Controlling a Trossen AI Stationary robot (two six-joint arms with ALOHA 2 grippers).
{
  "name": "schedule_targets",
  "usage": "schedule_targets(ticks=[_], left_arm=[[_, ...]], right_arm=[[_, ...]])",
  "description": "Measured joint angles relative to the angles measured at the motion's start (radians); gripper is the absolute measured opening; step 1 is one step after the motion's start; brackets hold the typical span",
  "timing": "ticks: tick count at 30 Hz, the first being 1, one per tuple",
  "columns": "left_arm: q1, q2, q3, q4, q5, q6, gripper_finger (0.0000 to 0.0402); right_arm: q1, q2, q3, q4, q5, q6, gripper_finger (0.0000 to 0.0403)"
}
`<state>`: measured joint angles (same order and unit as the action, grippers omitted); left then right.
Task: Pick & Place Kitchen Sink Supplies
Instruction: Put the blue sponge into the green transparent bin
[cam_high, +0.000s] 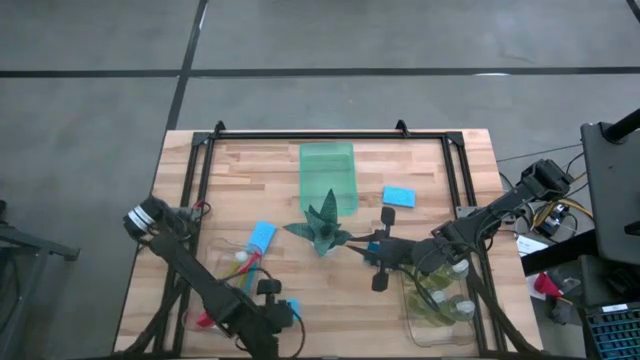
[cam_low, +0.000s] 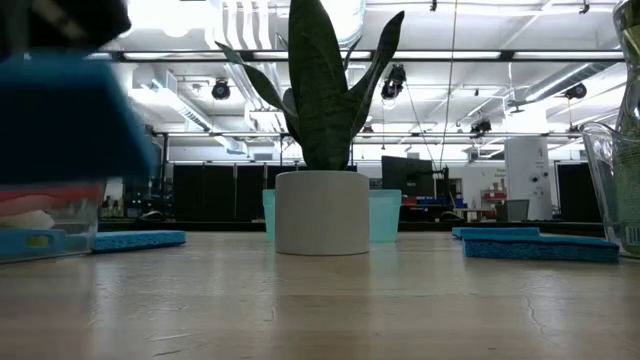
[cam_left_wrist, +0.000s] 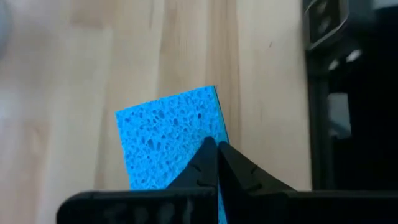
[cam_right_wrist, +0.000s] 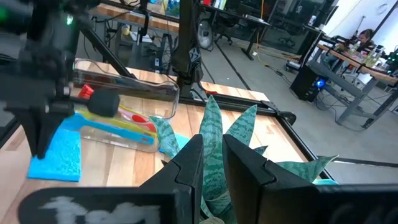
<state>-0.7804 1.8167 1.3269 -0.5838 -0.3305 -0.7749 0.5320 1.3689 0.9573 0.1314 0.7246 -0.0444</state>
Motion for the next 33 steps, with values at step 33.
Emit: schedule_targets(ticks=[33], left_arm=[[0.270,-0.581,0.030,-0.054,-0.553,0.624,0.0000]], right_arm=[[0.000,0.000,0.000,0.000,0.000,-0.015,0.0056]])
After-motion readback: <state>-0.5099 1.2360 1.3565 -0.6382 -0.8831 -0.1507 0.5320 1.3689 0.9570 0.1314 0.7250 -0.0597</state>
